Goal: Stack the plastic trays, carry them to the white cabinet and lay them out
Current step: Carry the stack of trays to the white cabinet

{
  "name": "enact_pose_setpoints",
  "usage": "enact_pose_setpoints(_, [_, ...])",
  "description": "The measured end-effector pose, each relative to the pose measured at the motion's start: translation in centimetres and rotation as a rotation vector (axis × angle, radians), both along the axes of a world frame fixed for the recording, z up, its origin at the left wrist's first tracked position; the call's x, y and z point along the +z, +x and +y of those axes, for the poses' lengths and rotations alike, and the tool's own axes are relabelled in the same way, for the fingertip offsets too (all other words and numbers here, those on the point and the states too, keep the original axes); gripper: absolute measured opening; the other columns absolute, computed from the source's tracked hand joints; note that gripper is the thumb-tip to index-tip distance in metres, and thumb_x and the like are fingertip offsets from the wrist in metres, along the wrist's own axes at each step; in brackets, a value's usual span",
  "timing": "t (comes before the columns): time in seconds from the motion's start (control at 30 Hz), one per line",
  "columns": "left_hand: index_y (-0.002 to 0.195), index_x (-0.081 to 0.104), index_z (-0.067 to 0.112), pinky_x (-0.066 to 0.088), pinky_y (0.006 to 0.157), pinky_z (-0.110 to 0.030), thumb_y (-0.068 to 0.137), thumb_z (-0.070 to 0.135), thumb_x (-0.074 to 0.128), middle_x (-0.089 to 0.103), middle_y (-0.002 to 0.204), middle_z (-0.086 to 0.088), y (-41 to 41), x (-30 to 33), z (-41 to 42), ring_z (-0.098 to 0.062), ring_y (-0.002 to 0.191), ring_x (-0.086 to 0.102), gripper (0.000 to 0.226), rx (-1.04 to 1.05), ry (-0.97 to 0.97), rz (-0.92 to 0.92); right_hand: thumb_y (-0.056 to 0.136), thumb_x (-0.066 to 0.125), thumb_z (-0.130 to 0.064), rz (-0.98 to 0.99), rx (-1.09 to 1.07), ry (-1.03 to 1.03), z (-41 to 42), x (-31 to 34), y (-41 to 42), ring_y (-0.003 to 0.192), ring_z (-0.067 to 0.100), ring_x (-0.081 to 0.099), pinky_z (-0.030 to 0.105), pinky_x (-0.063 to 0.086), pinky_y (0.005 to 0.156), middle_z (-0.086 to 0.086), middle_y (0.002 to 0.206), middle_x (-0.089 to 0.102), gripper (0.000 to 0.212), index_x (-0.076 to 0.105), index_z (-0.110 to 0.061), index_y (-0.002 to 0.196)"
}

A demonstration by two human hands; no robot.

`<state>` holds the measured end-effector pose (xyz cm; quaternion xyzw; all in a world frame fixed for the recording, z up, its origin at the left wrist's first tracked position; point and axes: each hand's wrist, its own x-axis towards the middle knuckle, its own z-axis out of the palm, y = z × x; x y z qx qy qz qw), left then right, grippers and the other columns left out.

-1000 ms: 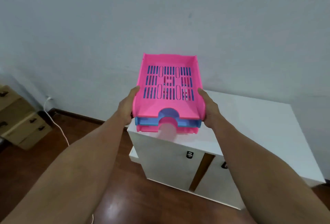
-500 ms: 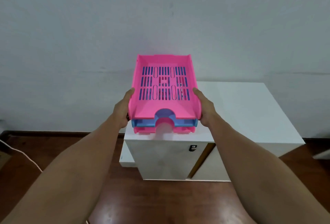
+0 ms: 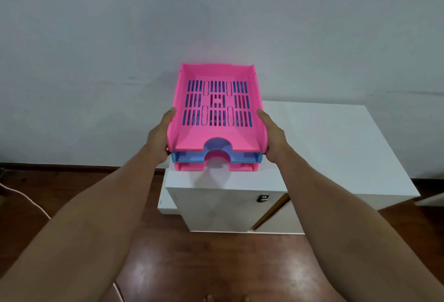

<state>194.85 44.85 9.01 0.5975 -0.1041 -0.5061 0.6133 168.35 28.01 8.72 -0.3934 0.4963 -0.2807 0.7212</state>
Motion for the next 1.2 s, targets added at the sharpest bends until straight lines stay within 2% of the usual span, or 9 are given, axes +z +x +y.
enact_pose_setpoints(0.27, [0.122, 0.067, 0.026, 0.058, 0.083, -0.047, 0.07, 0.072, 0.072, 0.075, 0.116, -0.006, 1.5, 0.7, -0.4, -0.032, 0.104, 0.071, 0.069, -0.012, -0.001, -0.029, 0.044, 0.094, -0.071, 0.012, -0.001, -0.005, -0.6, 0.5, 1.6, 0.112, 0.035, 0.074, 0.059, 0.053, 0.104, 0.003, 0.113, 0.081, 0.089, 0.075, -0.027, 0.118])
enact_pose_setpoints(0.5, [0.126, 0.066, 0.027, 0.055, 0.093, -0.055, 0.059, 0.076, 0.077, 0.071, 0.125, -0.009, 2.7, 0.6, -0.9, -0.037, 0.116, 0.066, 0.084, -0.028, 0.015, -0.022, 0.043, 0.093, -0.073, 0.025, 0.001, -0.009, -0.6, 0.9, 2.3, 0.112, 0.036, 0.074, 0.06, 0.053, 0.105, 0.004, 0.114, 0.081, 0.09, 0.076, -0.026, 0.119])
enact_pose_setpoints(0.6, [0.122, 0.068, 0.027, 0.054, 0.095, -0.057, 0.067, 0.074, 0.073, 0.073, 0.12, -0.007, 2.9, 0.7, -1.1, -0.035, 0.112, 0.067, 0.072, -0.026, 0.012, -0.036, 0.044, 0.091, -0.076, 0.026, 0.013, -0.008, -0.4, 1.1, 2.4, 0.112, 0.036, 0.074, 0.06, 0.052, 0.105, 0.004, 0.114, 0.081, 0.09, 0.076, -0.027, 0.118])
enact_pose_setpoints(0.7, [0.116, 0.068, 0.028, 0.059, 0.085, -0.049, 0.082, 0.07, 0.062, 0.074, 0.107, -0.003, 2.9, 1.2, -1.1, -0.029, 0.1, 0.07, 0.054, -0.056, 0.014, -0.054, 0.044, 0.09, -0.077, 0.032, 0.025, -0.008, -0.3, 1.3, 2.5, 0.113, 0.036, 0.073, 0.06, 0.052, 0.105, 0.004, 0.114, 0.081, 0.09, 0.077, -0.027, 0.117])
enact_pose_setpoints(0.8, [0.117, 0.068, 0.028, 0.059, 0.087, -0.049, 0.084, 0.07, 0.059, 0.074, 0.109, -0.003, 2.9, 1.6, -0.9, -0.029, 0.101, 0.069, 0.054, -0.072, 0.023, -0.066, 0.045, 0.089, -0.077, 0.046, 0.03, -0.013, -0.1, 1.8, 2.5, 0.112, 0.036, 0.073, 0.06, 0.053, 0.105, 0.004, 0.113, 0.081, 0.089, 0.076, -0.027, 0.116])
enact_pose_setpoints(0.93, [0.125, 0.067, 0.026, 0.056, 0.093, -0.053, 0.074, 0.074, 0.066, 0.072, 0.121, -0.007, 2.7, 2.2, -0.6, -0.032, 0.109, 0.068, 0.07, -0.081, 0.051, -0.051, 0.06, 0.084, -0.074, 0.09, 0.032, -0.025, 0.9, 3.1, 2.4, 0.107, 0.033, 0.075, 0.057, 0.056, 0.101, 0.001, 0.107, 0.082, 0.072, 0.076, -0.027, 0.115])
enact_pose_setpoints(1.03, [0.126, 0.068, 0.026, 0.055, 0.093, -0.056, 0.064, 0.073, 0.077, 0.072, 0.124, -0.008, 3.0, 2.5, -0.5, -0.034, 0.114, 0.068, 0.078, -0.069, 0.075, -0.029, 0.074, 0.082, -0.065, 0.156, 0.016, -0.053, 1.3, 4.2, 2.3, 0.096, 0.029, 0.075, 0.051, 0.06, 0.093, -0.001, 0.099, 0.081, 0.05, 0.075, -0.025, 0.103])
enact_pose_setpoints(1.1, [0.12, 0.07, 0.025, 0.056, 0.091, -0.058, 0.066, 0.067, 0.08, 0.075, 0.118, -0.007, 3.1, 2.9, -0.7, -0.035, 0.111, 0.069, 0.069, -0.016, 0.092, -0.057, 0.079, 0.082, -0.057, 0.21, -0.016, -0.111, 1.5, 5.0, 2.4, 0.086, 0.027, 0.073, 0.051, 0.062, 0.089, -0.001, 0.092, 0.078, 0.039, 0.072, -0.022, 0.091])
enact_pose_setpoints(1.2, [0.101, 0.07, 0.021, 0.06, 0.086, -0.049, 0.079, 0.054, 0.077, 0.075, 0.104, -0.003, 2.4, 4.3, -0.7, -0.029, 0.098, 0.071, 0.04, 0.13, 0.124, -0.183, 0.077, 0.081, -0.058, 0.317, -0.059, -0.317, 1.5, 5.7, 2.6, 0.089, 0.028, 0.072, 0.054, 0.061, 0.092, 0.001, 0.095, 0.078, 0.047, 0.073, -0.013, 0.089])
